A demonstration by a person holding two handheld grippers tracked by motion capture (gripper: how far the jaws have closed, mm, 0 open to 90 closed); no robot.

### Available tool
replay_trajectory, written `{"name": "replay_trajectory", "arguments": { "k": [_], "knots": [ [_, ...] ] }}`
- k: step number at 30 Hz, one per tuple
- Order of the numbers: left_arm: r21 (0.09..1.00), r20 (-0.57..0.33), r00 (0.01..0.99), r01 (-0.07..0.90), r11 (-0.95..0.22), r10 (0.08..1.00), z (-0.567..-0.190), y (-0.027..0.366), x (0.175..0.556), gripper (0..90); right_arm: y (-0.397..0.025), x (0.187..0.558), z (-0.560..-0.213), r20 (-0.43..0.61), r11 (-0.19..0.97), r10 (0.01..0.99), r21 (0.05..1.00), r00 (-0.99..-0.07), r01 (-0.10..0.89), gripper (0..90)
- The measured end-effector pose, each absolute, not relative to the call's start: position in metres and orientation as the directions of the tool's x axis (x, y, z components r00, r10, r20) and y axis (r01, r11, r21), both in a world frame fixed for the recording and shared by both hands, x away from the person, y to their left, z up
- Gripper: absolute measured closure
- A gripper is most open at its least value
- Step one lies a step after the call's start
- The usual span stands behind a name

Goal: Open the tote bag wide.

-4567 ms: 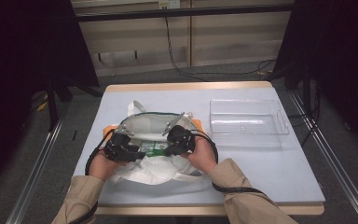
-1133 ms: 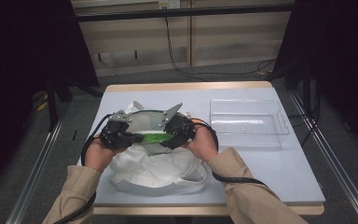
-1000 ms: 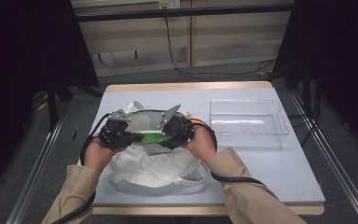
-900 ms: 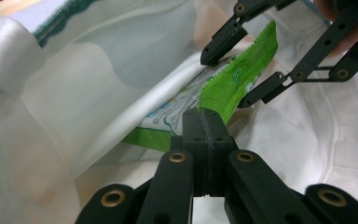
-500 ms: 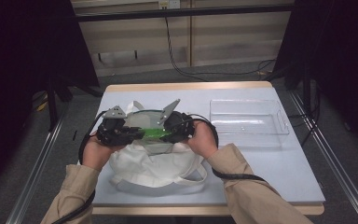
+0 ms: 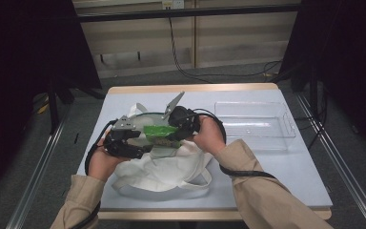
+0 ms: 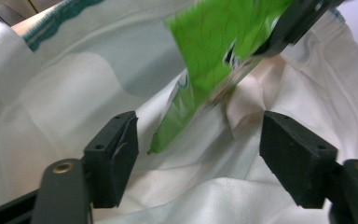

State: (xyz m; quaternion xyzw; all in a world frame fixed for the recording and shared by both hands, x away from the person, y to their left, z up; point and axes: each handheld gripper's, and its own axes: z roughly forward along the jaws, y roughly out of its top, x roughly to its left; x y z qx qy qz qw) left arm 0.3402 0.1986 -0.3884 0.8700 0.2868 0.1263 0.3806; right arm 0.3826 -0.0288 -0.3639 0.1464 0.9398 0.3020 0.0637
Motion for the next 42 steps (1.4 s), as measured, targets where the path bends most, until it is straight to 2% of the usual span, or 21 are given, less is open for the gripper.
{"name": "replay_trajectory", "arguments": {
  "k": [17,19,25,42],
  "knots": [
    [0.729,0.002,0.785,0.423,-0.539,0.619,-0.401,0.191,0.328,14.7,-0.036,0.389,-0.338,0.073,0.755,0.357,0.564,-0.931,0.334,73.1],
    [0.733,-0.018,0.781,0.435,-0.524,0.624,-0.401,0.192,0.329,13.3,-0.036,0.390,-0.333,0.080,0.760,0.358,0.553,-0.930,0.341,73.4],
    [0.740,-0.057,0.788,0.446,-0.504,0.613,-0.405,0.192,0.327,12.5,-0.039,0.394,-0.322,0.095,0.763,0.369,0.538,-0.925,0.360,74.1],
    [0.750,-0.068,0.786,0.447,-0.488,0.615,-0.406,0.189,0.328,9.1,-0.043,0.400,-0.291,0.123,0.761,0.371,0.528,-0.921,0.377,80.1]
  ]
}}
